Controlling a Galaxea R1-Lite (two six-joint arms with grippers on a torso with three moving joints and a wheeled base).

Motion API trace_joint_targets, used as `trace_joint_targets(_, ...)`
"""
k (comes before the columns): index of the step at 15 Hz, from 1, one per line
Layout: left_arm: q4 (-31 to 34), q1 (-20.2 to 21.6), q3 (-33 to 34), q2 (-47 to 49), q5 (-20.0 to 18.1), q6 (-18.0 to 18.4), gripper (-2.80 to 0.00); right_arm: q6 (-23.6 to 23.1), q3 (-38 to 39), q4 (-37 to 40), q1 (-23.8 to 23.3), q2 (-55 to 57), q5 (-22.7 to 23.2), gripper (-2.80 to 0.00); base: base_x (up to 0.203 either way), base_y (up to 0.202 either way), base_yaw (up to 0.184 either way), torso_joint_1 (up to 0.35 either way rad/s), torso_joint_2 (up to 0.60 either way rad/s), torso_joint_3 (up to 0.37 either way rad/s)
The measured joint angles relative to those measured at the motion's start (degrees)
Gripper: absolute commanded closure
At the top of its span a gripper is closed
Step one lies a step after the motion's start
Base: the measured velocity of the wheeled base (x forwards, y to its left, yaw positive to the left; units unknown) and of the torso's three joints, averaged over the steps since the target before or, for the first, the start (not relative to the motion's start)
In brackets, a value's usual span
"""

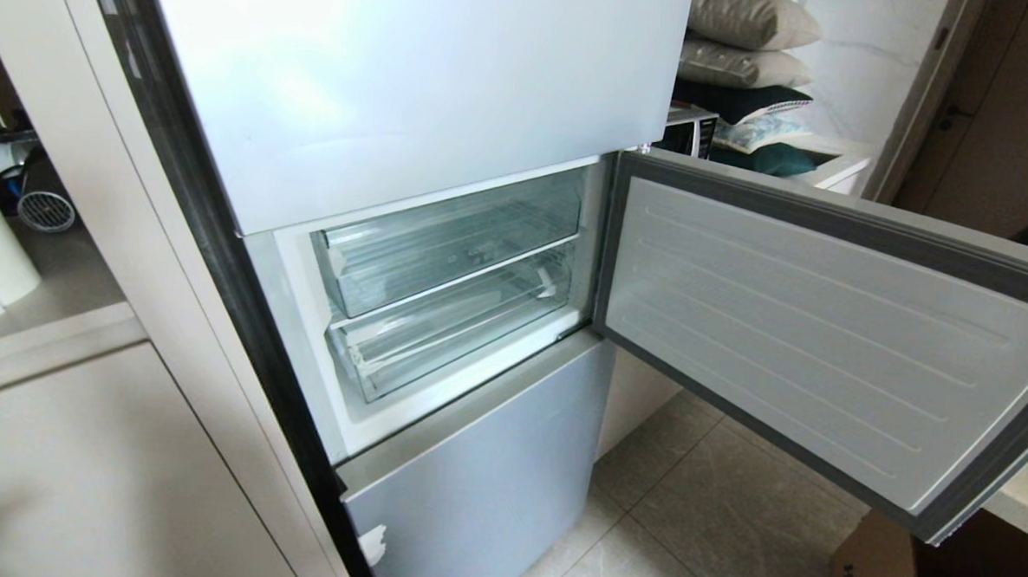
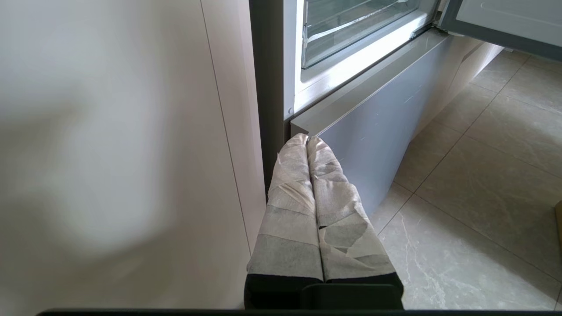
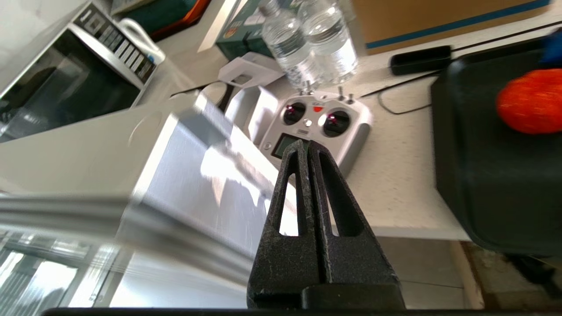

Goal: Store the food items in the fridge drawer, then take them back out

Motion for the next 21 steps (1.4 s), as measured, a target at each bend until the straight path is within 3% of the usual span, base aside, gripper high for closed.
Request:
trace_joint_targets(4, 0.00, 0.00, 0.00, 0.00, 0.00, 0.00, 0.00, 0.93, -4.85, -0.26, 3.26, 6.38, 0.23, 0.00, 0.000, 0.000, 0.000, 0.000, 0.00, 0.000)
trace_joint_targets(9, 0.00, 0.00, 0.04, 0.00, 0.00, 0.00, 0.00, 0.91, -7.89, -0.14, 3.87, 10.39, 0.41, 0.00, 0.000, 0.000, 0.000, 0.000, 0.00, 0.000)
trace_joint_targets(12, 0.01, 0.00, 0.00, 0.00, 0.00, 0.00, 0.00, 0.89, -8.97, 0.08, 3.85, 11.93, 3.56, 0.00, 0.000, 0.000, 0.000, 0.000, 0.00, 0.000)
trace_joint_targets(16, 0.01, 0.00, 0.00, 0.00, -0.01, -0.01, 0.00, 0.89, -6.53, 0.85, 3.76, 10.57, 8.88, 0.00, 0.000, 0.000, 0.000, 0.000, 0.00, 0.000)
trace_joint_targets(21, 0.01, 0.00, 0.02, 0.00, 0.00, -0.01, 0.00, 1.05, -1.28, 0.66, 3.80, 5.89, 10.59, 0.00, 0.000, 0.000, 0.000, 0.000, 0.00, 0.000)
